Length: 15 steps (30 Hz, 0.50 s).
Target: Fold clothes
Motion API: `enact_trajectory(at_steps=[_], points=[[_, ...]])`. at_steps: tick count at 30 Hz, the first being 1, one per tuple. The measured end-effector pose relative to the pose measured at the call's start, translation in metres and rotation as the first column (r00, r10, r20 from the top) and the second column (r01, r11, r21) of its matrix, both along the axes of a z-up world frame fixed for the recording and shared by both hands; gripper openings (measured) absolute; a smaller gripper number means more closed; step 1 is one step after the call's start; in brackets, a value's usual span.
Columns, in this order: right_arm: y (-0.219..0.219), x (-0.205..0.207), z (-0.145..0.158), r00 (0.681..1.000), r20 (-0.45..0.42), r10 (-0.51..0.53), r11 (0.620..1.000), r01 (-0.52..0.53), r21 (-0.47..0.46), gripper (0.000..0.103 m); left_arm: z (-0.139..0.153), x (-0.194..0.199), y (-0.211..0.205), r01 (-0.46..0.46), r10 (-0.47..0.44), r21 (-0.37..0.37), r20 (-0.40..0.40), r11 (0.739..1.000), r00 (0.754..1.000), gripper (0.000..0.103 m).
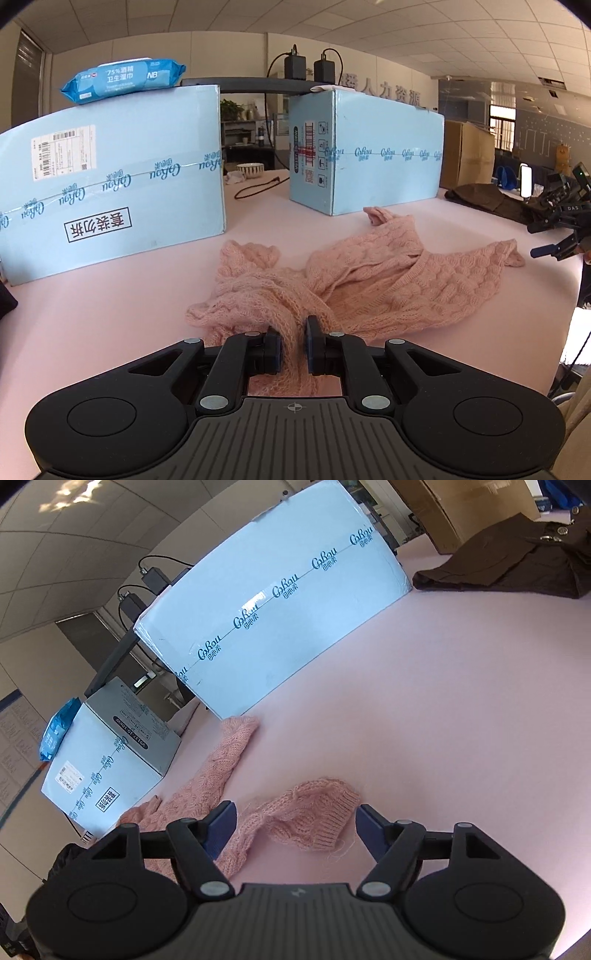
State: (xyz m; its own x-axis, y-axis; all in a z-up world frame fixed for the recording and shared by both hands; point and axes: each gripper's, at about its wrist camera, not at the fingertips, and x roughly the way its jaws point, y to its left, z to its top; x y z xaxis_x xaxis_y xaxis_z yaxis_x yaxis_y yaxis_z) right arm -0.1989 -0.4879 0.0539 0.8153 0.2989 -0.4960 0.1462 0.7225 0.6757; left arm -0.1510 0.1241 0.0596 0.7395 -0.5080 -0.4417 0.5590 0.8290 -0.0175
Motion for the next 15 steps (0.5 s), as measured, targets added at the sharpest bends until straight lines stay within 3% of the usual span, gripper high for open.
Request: enact_trajectory(at_steps=[5,10,12,14,15], points=[[0.009,0.032,0.008,0.992,-0.127,-0.004,0.987,0.024,0.156,0.076,-0.001,-0.001,-0.012,0.022,-0.022,0.007,0.006,1.0,1.0,0.012],[0.013,0.069,0.009,0.94,-0.316,-0.128,0.981,0.166,0.096,0.079,-0.006,-0.006,-0.013,0.013,-0.013,-0.005,0.022,1.0,1.0,0.012],[0.014,0.077,0.005,0.925,-0.34,-0.171,0.973,0.212,0.088,0.079,-0.008,-0.006,-0.01,0.014,-0.013,-0.028,0.015,1.0,1.0,0.012],[0.016,0.085,0.005,0.919,-0.34,-0.202,0.969,0.238,0.067,0.074,-0.01,-0.006,-0.007,0.012,-0.011,-0.04,0.005,0.999,1.0,0.012],[0.018,0.092,0.004,0.918,-0.339,-0.206,0.971,0.235,0.047,0.064,-0.01,-0.006,-0.007,0.01,-0.01,-0.043,0.003,0.999,1.0,0.012]])
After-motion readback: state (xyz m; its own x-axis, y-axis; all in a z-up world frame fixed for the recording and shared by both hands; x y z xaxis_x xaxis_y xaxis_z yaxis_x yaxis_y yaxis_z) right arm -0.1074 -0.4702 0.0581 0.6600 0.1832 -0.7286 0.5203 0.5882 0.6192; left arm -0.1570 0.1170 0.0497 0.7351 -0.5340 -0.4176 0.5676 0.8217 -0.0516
